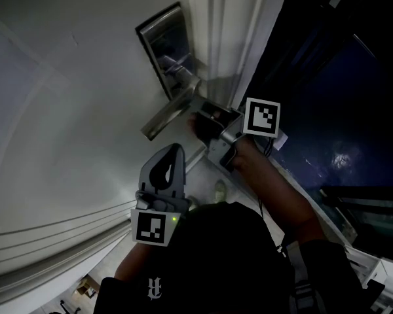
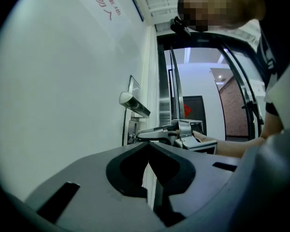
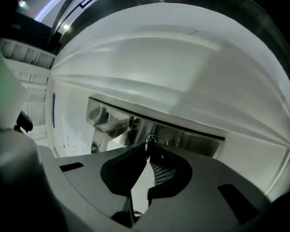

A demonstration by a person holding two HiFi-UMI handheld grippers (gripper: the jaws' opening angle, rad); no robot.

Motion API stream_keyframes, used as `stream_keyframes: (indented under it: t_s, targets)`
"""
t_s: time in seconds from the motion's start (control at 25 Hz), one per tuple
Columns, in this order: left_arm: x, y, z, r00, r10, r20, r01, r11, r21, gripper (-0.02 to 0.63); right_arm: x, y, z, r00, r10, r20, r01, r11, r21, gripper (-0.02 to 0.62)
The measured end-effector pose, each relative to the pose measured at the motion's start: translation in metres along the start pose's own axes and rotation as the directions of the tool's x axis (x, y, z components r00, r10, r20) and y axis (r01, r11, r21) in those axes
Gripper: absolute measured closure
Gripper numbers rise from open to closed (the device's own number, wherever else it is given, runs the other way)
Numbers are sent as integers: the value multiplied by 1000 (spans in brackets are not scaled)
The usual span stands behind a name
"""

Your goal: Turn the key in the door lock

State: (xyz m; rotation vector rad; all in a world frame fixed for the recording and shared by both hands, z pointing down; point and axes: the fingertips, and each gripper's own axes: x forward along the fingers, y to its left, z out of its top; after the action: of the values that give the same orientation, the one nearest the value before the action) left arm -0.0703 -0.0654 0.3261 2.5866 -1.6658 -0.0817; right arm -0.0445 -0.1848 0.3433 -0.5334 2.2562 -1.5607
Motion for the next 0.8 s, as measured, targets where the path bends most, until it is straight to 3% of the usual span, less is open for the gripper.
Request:
stream_keyframes:
  t_s: [0.12,0.32,0.8]
  targets:
    - [0,-1,1,1000,-1,1,1,1000,0,600,1,2,-1,999,43,16,-45,990,137,572]
    - [0,-2,1,1000,-4,3,4,1000,0,600,2,2,-2,996,81,41,-88,963,254,572]
    - [0,-4,4,1000,-8,9,8,1000,5,600,2,3,-2,993,99,63,-114,945,306,572]
